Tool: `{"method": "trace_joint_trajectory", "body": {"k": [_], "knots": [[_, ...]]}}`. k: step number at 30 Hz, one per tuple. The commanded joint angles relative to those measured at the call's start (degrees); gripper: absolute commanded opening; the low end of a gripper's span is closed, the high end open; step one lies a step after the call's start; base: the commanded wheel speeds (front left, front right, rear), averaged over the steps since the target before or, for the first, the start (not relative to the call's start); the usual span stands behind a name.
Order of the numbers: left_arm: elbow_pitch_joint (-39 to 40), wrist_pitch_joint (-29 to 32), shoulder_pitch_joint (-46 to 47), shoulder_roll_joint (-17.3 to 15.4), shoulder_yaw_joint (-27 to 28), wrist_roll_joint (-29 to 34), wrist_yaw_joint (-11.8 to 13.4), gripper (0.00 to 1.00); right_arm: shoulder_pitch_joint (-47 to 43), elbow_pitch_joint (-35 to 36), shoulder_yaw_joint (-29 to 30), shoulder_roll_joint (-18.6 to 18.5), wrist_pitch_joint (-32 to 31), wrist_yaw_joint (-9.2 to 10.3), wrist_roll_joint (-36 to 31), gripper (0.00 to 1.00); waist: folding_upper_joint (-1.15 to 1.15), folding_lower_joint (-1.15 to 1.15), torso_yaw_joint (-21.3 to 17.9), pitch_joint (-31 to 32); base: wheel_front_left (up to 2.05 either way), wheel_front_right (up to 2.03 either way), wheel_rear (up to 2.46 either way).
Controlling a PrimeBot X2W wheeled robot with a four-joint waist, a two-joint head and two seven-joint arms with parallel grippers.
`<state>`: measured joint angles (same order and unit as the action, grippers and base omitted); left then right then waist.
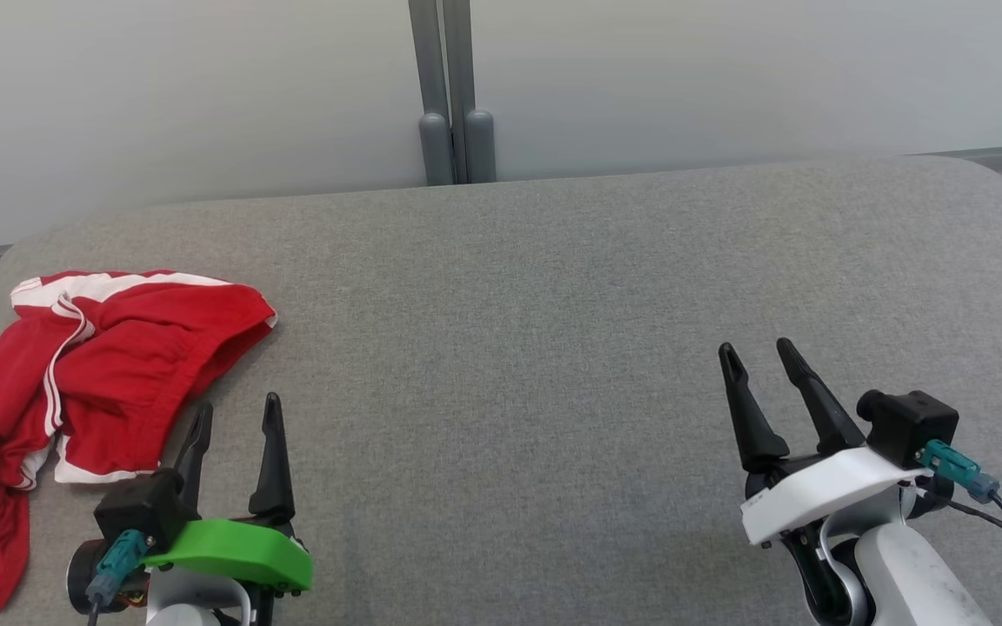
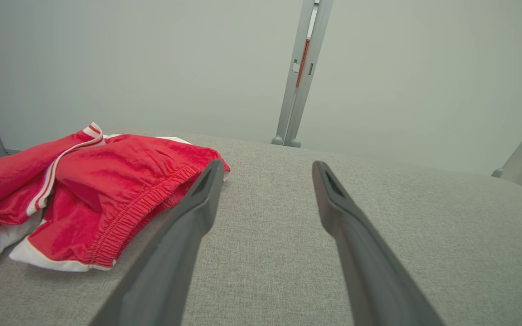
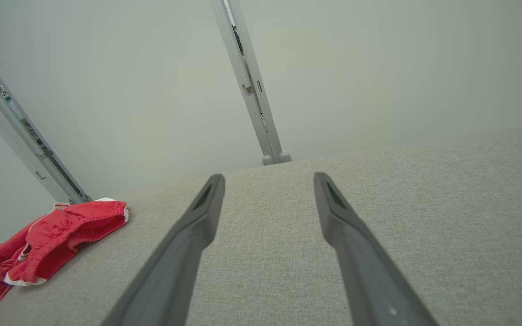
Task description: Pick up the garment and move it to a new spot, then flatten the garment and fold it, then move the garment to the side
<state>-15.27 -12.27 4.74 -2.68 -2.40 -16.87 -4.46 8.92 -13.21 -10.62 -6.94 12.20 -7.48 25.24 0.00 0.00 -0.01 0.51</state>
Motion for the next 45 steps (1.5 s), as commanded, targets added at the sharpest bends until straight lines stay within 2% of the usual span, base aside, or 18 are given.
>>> {"method": "trace_joint_trajectory", "body": {"k": [1,25,45], "knots": [[0.2,-0.5,1.1,-0.5,-0.2,1.5,0.2,1.00,1.0,0.3,-0.3,-0.3,0.6,-0.02,-1.2,1.00,0.00,0.00,0.0,0.0,0.00,0.00,0.00],[0.8,-3.1,1.0,-0.4,-0.8,6.2,0.6,1.00,1.2,0.7,-0.9,-0.7,3.1,-0.01,-7.4,1.00,0.00,0.00,0.1,0.2,0.00,0.00,0.00],[0.5,-3.0,1.0,-0.4,-1.4,4.5,1.3,1.00,1.4,-0.1,-1.2,-0.6,3.0,-0.01,-6.2,1.00,0.00,0.00,0.2,0.3,0.00,0.00,0.00]]}}
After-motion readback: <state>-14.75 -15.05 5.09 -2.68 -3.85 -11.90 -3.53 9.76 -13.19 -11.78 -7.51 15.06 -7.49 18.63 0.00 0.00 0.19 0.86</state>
